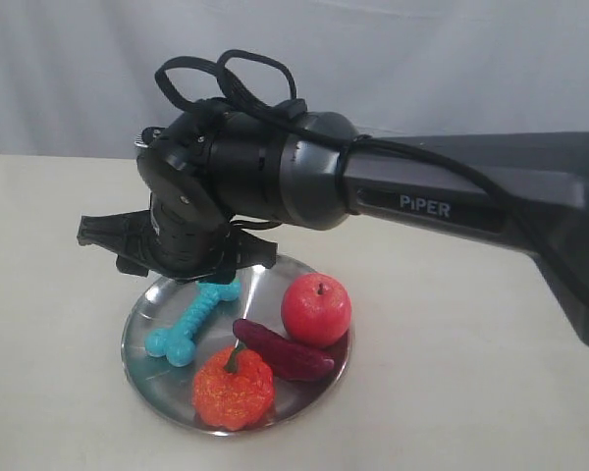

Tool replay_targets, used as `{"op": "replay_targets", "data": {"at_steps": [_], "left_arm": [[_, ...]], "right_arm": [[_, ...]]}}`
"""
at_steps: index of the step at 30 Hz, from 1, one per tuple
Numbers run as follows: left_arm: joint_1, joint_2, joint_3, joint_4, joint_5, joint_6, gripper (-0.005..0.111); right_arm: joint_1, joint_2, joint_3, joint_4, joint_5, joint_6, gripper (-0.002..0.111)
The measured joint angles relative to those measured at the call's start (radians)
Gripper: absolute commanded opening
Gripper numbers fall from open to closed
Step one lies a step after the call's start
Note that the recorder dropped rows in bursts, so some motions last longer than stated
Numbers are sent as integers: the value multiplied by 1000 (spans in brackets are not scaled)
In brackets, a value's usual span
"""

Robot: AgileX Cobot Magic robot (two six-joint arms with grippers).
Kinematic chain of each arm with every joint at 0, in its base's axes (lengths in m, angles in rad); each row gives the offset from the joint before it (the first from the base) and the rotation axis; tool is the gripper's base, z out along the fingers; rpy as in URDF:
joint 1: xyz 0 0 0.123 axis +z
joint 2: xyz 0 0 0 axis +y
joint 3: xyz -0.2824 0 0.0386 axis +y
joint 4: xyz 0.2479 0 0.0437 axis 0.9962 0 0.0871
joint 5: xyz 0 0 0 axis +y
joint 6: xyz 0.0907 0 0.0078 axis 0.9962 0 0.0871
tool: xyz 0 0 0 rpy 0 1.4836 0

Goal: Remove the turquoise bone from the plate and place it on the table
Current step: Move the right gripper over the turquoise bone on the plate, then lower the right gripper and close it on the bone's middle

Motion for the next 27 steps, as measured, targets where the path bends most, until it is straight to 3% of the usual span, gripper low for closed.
{"op": "replay_targets", "data": {"at_steps": [10, 27], "left_arm": [[0, 0, 0, 0, 0, 0, 0], [0, 0, 0, 0, 0, 0, 0]], "right_arm": [[0, 31, 0, -1, -18, 43, 57], [0, 161, 0, -172, -50, 249, 57]]}}
